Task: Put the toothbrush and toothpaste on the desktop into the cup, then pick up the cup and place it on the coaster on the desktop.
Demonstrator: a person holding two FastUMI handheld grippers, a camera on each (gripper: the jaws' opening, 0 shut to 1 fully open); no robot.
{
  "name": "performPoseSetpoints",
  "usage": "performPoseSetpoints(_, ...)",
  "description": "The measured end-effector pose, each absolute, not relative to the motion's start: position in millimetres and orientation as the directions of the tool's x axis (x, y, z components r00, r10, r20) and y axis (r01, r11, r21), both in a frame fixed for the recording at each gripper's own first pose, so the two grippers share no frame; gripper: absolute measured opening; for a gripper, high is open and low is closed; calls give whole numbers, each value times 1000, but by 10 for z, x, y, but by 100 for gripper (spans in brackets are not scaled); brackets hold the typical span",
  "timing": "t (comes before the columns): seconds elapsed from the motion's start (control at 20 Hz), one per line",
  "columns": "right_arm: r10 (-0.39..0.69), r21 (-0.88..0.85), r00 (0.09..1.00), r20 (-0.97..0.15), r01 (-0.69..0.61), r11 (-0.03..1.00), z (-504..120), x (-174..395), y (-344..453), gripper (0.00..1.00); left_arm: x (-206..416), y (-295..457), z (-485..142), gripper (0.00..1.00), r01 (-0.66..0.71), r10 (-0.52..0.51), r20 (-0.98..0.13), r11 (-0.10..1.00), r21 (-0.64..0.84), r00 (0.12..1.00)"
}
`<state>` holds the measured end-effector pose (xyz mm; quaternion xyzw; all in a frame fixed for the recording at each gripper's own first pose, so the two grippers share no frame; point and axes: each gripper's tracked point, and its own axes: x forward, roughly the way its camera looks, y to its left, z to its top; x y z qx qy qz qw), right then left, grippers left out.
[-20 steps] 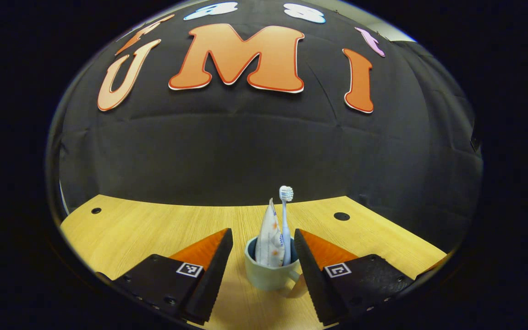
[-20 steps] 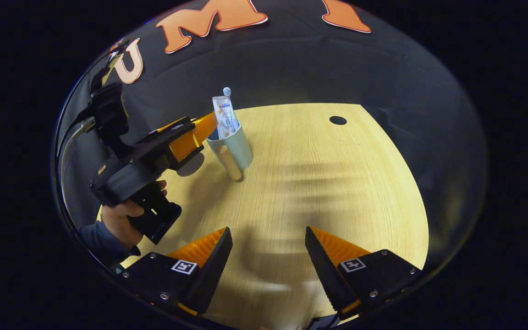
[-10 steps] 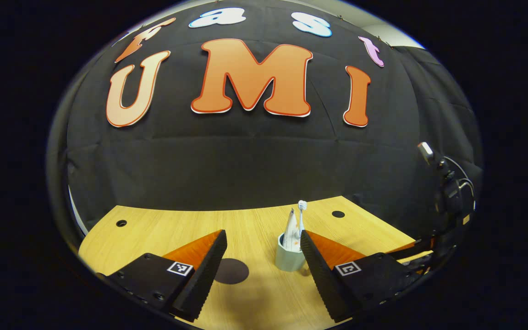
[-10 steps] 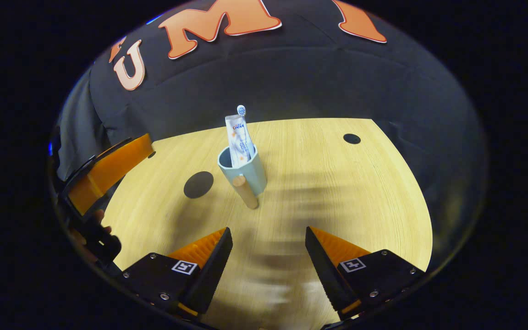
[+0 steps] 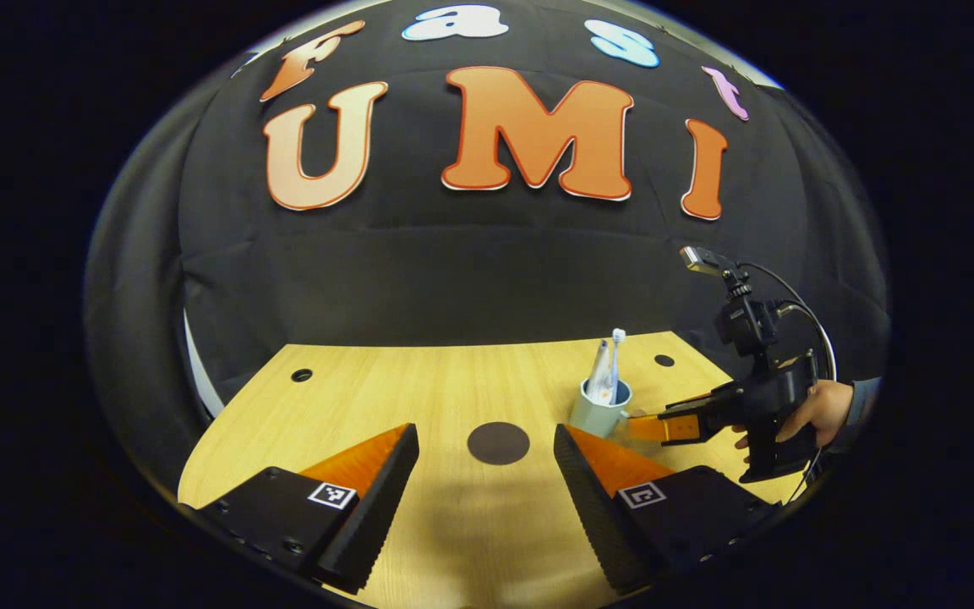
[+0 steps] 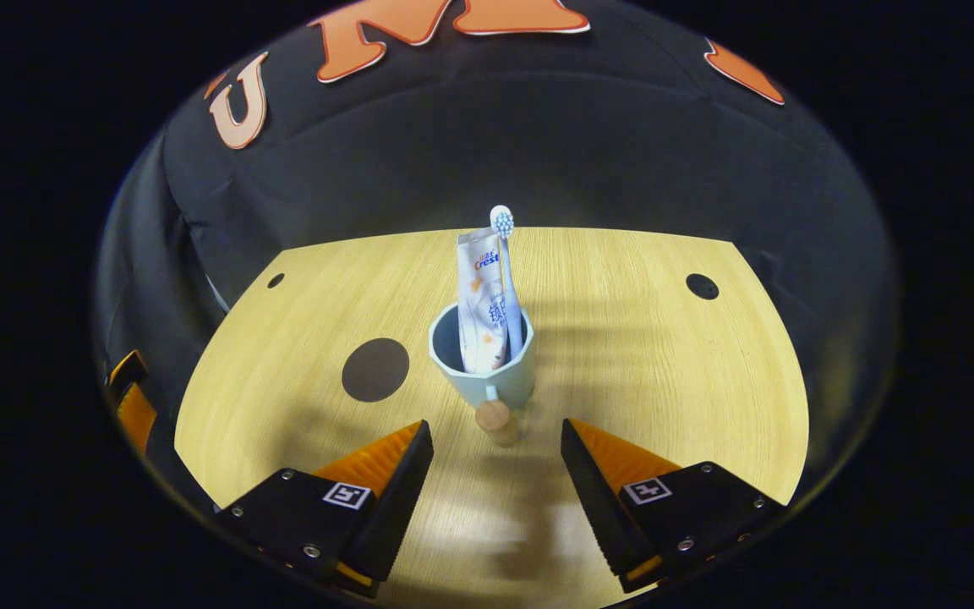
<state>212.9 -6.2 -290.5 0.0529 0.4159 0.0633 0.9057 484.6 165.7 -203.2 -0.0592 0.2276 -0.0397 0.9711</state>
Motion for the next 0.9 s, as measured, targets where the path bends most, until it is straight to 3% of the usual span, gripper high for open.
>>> performPoseSetpoints(0.15, 139, 128, 616, -775, -61, 990, -3085, 2293, -11, 89, 4687, 1862, -2046, 96, 7, -62, -456, 993, -121, 888)
performPoseSetpoints(0.3, 121, 123, 577, -808, -35, 992, -3245, 2382, 12, 77, 4571, 2002, -2014, 97, -14, -32, -464, 995, -95, 885)
performPoseSetpoints(0.45, 103, 116, 528, -843, -9, 993, -3397, 2369, 52, 49, 4531, 2043, -2057, 97, -19, -27, -483, 996, -90, 875)
performPoseSetpoints(0.5, 75, 79, 541, -838, -17, 997, -3398, 2386, 33, 31, 4516, 2056, -2096, 97, -26, -23, -494, 995, -93, 869)
performPoseSetpoints(0.55, 60, 56, 540, -840, -24, 998, -3420, 2376, 33, 25, 4506, 2074, -2129, 97, -28, -24, -499, 995, -96, 866)
performPoseSetpoints(0.65, 67, 51, 547, -835, -44, 998, -3390, 2373, 52, 18, 4504, 2080, -2148, 97, -30, -27, -510, 994, -103, 859)
performPoseSetpoints(0.9, 137, 68, 576, -806, -139, 988, -3378, 2440, 109, 18, 4466, 2117, -2210, 97, -15, -42, -527, 995, -102, 849)
